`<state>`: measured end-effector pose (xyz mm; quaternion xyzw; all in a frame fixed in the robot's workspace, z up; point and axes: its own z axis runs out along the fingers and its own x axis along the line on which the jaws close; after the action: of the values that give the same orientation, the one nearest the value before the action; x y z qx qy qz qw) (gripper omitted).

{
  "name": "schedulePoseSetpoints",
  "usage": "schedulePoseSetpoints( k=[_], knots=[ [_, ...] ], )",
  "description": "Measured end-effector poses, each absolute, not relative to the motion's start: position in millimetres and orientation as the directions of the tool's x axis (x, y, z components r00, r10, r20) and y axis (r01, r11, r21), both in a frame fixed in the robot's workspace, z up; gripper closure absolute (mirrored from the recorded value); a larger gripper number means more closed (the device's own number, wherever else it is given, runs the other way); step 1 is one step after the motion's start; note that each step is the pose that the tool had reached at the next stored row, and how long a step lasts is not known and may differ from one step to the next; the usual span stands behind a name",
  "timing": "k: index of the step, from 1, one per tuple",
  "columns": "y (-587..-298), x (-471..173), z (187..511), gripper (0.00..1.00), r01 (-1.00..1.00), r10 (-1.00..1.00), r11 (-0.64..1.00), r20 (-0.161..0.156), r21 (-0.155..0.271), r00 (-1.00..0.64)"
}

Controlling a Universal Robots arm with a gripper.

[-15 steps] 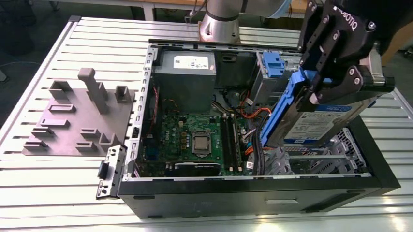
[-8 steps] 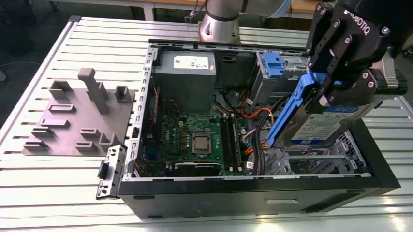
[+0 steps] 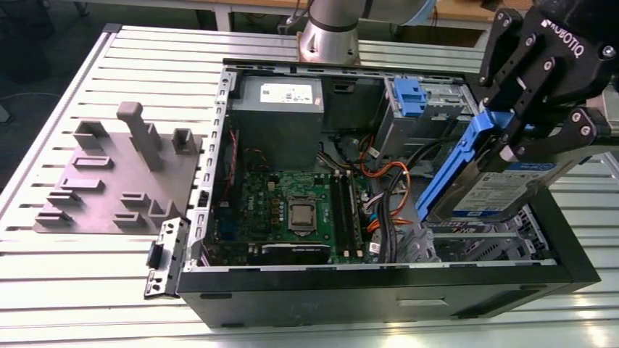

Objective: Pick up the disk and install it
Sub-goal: 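Insert the disk into the insertion slot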

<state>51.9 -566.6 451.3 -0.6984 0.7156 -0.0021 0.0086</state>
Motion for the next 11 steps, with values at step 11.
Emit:
schedulePoseSetpoints(
  k=[11],
  knots=[
    [-566.8, 64.2, 445.6, 0.63, -1.000, -1.000, 0.024, -0.009, -0.015, -0.024]
  ],
)
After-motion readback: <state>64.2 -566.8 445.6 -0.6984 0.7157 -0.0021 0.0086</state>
